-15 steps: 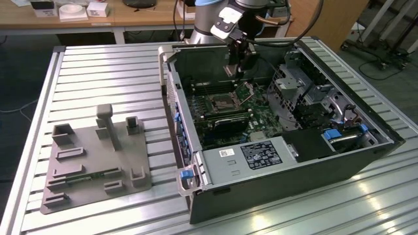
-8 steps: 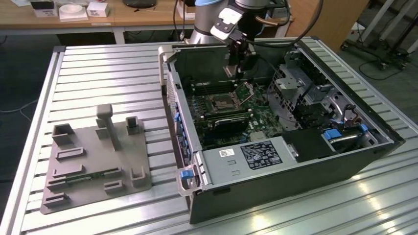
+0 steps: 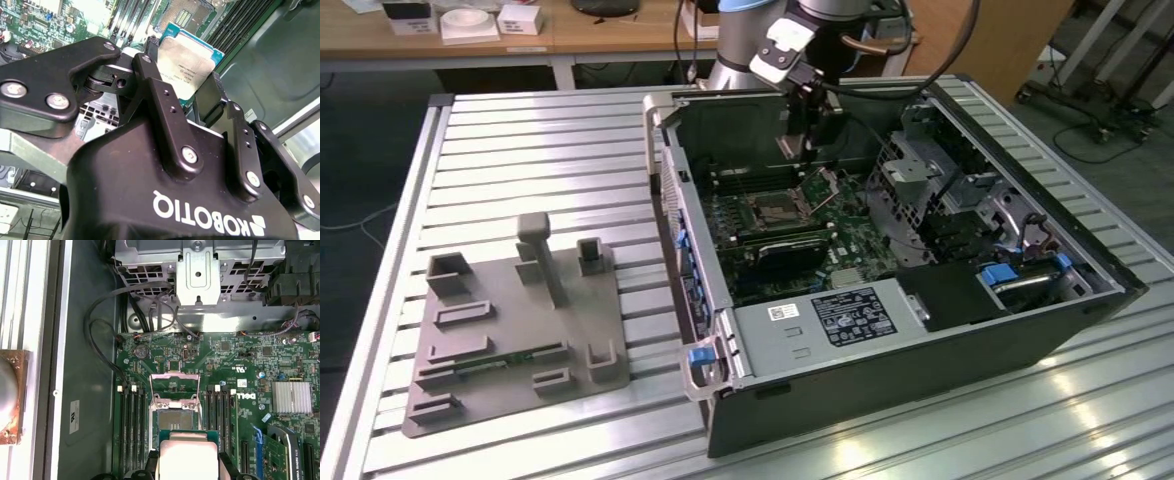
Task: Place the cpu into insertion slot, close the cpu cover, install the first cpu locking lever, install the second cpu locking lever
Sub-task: 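Place the cpu into insertion slot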
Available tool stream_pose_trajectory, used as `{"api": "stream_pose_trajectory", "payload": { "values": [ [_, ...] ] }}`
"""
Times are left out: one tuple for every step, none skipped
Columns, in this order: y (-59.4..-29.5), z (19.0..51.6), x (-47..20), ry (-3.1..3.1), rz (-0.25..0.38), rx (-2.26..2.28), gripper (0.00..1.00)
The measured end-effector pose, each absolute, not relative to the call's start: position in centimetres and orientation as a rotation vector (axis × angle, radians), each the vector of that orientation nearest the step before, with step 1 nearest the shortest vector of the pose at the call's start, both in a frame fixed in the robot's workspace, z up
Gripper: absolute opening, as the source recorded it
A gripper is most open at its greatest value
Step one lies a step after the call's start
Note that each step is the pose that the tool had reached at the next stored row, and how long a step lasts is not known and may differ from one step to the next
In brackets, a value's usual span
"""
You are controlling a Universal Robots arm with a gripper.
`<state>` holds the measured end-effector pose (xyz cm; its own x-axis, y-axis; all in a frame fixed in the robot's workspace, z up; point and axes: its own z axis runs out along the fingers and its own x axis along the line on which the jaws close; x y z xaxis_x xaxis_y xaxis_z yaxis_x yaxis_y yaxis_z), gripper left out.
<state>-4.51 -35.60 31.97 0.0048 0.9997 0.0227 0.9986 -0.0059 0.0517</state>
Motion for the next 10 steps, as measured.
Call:
{"api": "stream_pose_trajectory", "payload": {
  "values": [
    [-35.60, 31.95, -4.51, 2.200, 0.082, 2.212, 0.54],
    [-35.60, 31.93, -4.51, 2.200, 0.082, 2.212, 0.54],
    [-35.60, 31.90, -4.51, 2.200, 0.082, 2.212, 0.54],
    [-35.60, 31.88, -4.51, 2.200, 0.082, 2.212, 0.54],
    [-35.60, 31.86, -4.52, 2.200, 0.082, 2.212, 0.54],
    [-35.60, 31.84, -4.52, 2.200, 0.082, 2.212, 0.54],
    [-35.60, 31.82, -4.51, 2.200, 0.082, 2.212, 0.54],
    [-35.60, 31.80, -4.52, 2.200, 0.082, 2.212, 0.54],
    [-35.60, 31.77, -4.52, 2.200, 0.082, 2.212, 0.54],
    [-35.60, 31.75, -4.51, 2.200, 0.082, 2.212, 0.54]
  ]
}}
